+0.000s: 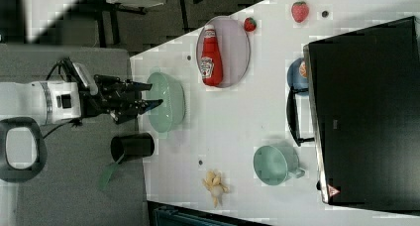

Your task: Drag mug forwards.

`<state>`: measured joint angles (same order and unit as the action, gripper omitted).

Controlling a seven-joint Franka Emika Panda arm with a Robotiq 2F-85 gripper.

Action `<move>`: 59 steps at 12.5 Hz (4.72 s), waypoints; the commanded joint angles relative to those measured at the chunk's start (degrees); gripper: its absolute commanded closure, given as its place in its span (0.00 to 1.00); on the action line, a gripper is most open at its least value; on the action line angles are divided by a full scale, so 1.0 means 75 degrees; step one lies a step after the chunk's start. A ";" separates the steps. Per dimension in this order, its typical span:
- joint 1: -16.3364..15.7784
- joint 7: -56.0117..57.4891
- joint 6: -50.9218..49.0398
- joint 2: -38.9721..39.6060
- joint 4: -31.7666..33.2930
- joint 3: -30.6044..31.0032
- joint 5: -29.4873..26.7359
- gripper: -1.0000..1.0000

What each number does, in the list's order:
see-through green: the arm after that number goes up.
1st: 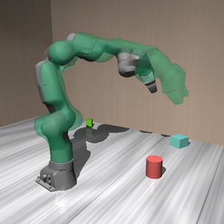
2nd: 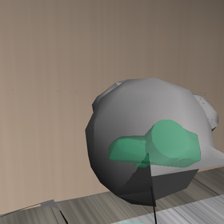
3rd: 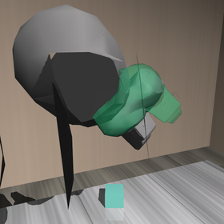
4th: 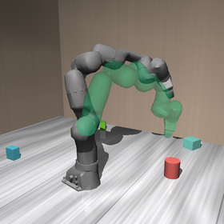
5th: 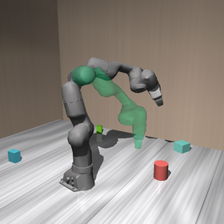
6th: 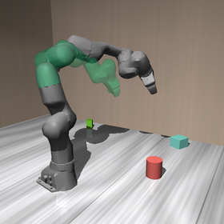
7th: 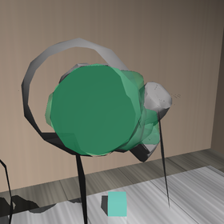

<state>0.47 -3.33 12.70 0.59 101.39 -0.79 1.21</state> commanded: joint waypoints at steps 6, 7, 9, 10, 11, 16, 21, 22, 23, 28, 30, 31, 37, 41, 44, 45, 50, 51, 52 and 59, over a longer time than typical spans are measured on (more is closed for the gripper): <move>0.0140 0.0625 -0.1545 -0.2992 0.2353 -0.0796 0.0033 0.00; 0.0142 0.0536 -0.1379 -0.2803 0.2484 -0.0903 0.0033 0.00; 0.0148 -0.0063 -0.0656 -0.2446 0.2906 -0.1081 0.0033 0.00; 0.0152 -0.0649 -0.0120 -0.2278 0.3193 -0.1151 0.0032 0.00; 0.0156 -0.1342 0.0458 -0.2097 0.3495 -0.1207 0.0032 0.00; 0.0157 -0.4285 0.2431 -0.0859 0.4552 -0.1268 0.0032 0.00; 0.0168 -0.4570 0.3861 0.0391 0.4879 -0.1275 0.0032 0.00; 0.0177 -0.4569 0.4153 0.0539 0.4998 -0.1275 0.0032 0.00; 0.0181 -0.4569 0.4436 0.0665 0.5136 -0.1276 0.0032 0.00; 0.0250 -0.4568 0.5563 0.1257 0.5481 -0.1305 0.0032 0.00; 0.0250 -0.4566 0.5869 0.1499 0.5486 -0.1355 0.0032 0.15; 0.0251 -0.4564 0.5933 0.1587 0.5492 -0.1366 0.0032 0.29; 0.0254 -0.4550 0.5966 0.1576 0.5483 -0.1375 0.0028 0.82; 0.0247 -0.4555 0.6259 0.1680 0.5277 -0.1364 0.0028 0.82; 0.0208 -0.4558 0.6259 0.1908 0.4967 -0.1320 0.0028 0.82; 0.0205 -0.4557 0.6257 0.2022 0.4768 -0.1307 0.0028 0.82; 0.0206 -0.4561 0.6214 0.2880 0.3546 -0.1260 0.0028 0.82; 0.0205 -0.4562 0.6161 0.3065 0.3282 -0.1254 0.0028 0.82; 0.0205 -0.4567 0.6039 0.3220 0.2997 -0.1248 0.0028 0.82; 0.0200 -0.4571 0.5016 0.4083 0.1353 -0.1189 0.0027 0.82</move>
<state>2.23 -36.59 51.42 29.71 114.82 -10.04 2.28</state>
